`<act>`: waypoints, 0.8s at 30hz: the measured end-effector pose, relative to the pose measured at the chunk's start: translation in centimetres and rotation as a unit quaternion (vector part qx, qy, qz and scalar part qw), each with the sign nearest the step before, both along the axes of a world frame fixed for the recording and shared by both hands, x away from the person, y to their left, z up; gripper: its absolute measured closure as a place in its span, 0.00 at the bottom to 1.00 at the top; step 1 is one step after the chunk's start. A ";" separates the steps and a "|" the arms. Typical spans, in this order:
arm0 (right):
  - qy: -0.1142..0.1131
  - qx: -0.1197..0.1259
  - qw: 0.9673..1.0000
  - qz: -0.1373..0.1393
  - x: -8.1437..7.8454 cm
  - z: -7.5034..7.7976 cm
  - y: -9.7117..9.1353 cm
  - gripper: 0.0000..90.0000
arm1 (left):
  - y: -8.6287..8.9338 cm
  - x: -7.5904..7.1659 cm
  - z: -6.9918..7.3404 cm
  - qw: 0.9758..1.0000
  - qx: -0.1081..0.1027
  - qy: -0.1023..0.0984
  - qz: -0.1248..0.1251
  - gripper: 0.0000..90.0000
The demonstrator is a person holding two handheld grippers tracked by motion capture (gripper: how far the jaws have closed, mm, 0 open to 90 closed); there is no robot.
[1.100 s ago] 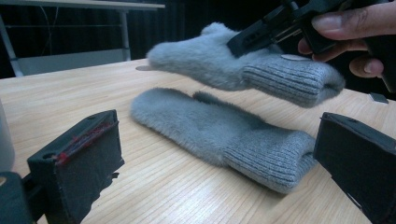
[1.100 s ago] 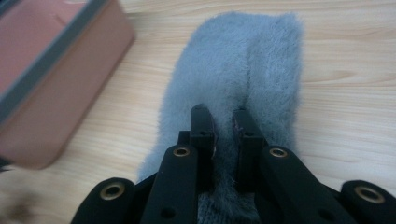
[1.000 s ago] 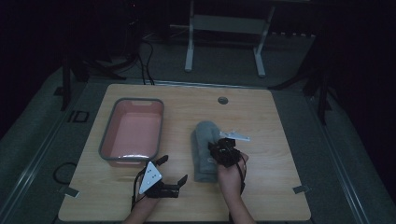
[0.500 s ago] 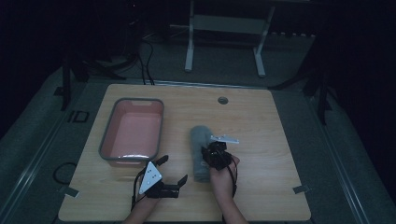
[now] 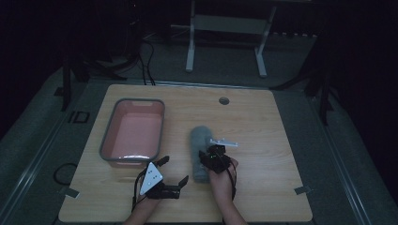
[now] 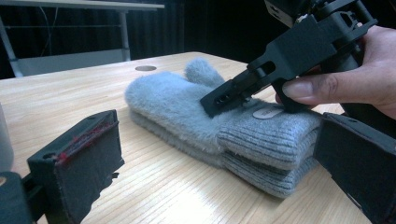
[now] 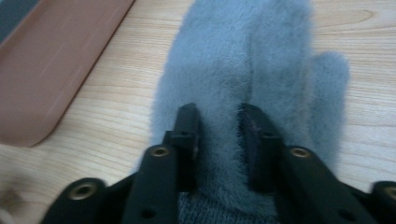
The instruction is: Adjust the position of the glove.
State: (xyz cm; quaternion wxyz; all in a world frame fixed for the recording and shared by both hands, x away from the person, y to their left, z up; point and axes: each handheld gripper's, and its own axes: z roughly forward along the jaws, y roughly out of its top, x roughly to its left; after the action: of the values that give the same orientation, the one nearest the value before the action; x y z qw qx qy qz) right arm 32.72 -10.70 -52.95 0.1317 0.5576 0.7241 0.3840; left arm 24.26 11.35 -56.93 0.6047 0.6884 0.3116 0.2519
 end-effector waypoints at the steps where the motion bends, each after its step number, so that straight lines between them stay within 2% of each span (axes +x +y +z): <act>1: -0.001 0.005 1.000 0.002 0.0 0.1 0.0 0.64 | 0.0 0.0 0.0 1.000 -0.001 0.000 0.000 0.01; 3: -0.009 0.009 1.000 0.002 -0.3 0.5 0.0 0.56 | 0.0 0.0 0.0 1.000 0.000 0.000 0.000 0.01; 5: -0.023 -0.003 1.000 0.016 -0.6 1.1 0.0 0.53 | 0.0 0.0 0.0 1.000 0.000 0.000 0.000 0.01; 6: -0.029 -0.001 0.999 0.019 -0.8 1.5 -0.1 0.52 | 0.0 0.0 0.0 1.000 0.001 0.000 0.001 0.01; 9: -0.041 0.001 0.998 0.039 -0.7 2.3 -1.1 0.43 | -0.4 -0.1 0.1 1.000 0.019 -0.003 0.007 0.01; 11: -0.043 0.003 0.998 0.051 -0.4 2.7 -2.1 0.36 | -0.7 -0.2 0.1 0.999 0.037 -0.007 0.013 0.01; 13: -0.043 0.005 0.997 0.061 -0.2 3.3 -3.4 0.20 | -1.0 -0.2 0.1 0.999 0.049 -0.010 0.016 0.01; 14: -0.038 0.007 0.997 0.062 0.0 3.6 -4.1 0.16 | -1.1 -0.2 0.2 0.998 0.054 -0.009 0.017 0.01; 15: -0.032 0.016 0.997 0.067 0.3 3.9 -4.8 0.16 | -1.2 -0.2 0.2 0.998 0.056 -0.006 0.017 0.01; 17: -0.037 0.017 0.996 0.080 0.5 4.5 -6.0 0.16 | -1.2 0.0 0.2 0.998 0.054 0.001 0.012 0.01; 19: -0.066 0.022 0.993 0.094 0.8 4.8 -7.0 0.16 | -1.2 0.2 0.5 0.999 0.047 0.021 0.008 0.01; 20: -0.071 0.021 0.992 0.106 1.2 4.9 -7.3 0.16 | -1.2 0.2 0.8 0.999 0.034 0.031 0.003 0.01; 22: -0.074 0.037 0.989 0.123 1.9 4.9 -7.9 0.16 | -1.3 0.4 1.5 0.999 0.017 0.045 -0.002 0.01; 24: -0.078 0.041 0.987 0.137 2.3 4.6 -8.2 0.17 | -1.6 0.8 2.4 0.998 0.017 0.056 -0.005 0.01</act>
State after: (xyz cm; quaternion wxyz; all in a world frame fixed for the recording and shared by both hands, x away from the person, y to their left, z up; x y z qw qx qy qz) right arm 34.99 -18.87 -48.34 0.1108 0.4267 0.7647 0.4699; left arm 25.03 9.80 -54.48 0.5760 0.7131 0.3370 0.2149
